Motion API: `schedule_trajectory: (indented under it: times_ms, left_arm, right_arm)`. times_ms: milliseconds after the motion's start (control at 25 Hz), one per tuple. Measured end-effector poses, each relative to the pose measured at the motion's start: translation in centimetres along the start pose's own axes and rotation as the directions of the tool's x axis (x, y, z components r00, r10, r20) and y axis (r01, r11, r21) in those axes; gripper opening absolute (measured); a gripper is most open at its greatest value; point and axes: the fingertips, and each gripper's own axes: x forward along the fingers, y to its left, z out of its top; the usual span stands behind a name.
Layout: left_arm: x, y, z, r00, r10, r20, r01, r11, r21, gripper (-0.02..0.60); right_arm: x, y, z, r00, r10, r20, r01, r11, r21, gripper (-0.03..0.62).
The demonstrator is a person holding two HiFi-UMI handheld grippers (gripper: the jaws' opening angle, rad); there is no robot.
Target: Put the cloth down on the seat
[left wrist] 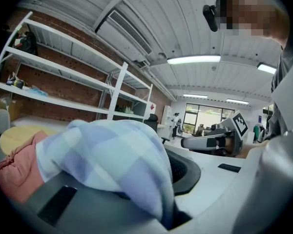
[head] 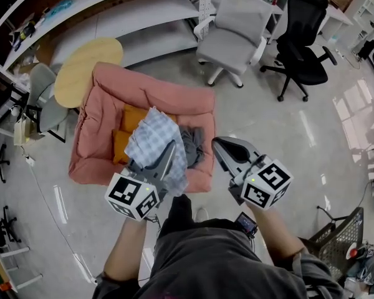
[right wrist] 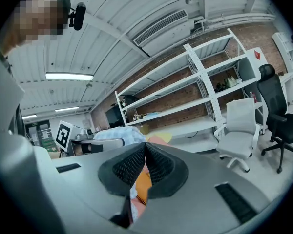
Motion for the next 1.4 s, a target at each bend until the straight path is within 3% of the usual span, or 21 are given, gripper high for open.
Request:
schedule_trajectory:
  times_ms: [1040,1400]
  left_arm:
    - [18.2,21.5,-2.8,0.989,-0.104,-0.105,0.091,0.988,-0.122,0.057]
    - [25.6,26.8,-3.6,0.976,-0.152,-0.155,0.150,0.988,-0.024,0.057]
  right_arm:
    - [18.6,-15.3,-1.6,0.986,-0.123,-0.111,0.134,0.986,0.103,0.015]
    - [21.9,-18.7,-4.2,0.976,-0.139,-0.165,0.164,0.975,0.151,0.015]
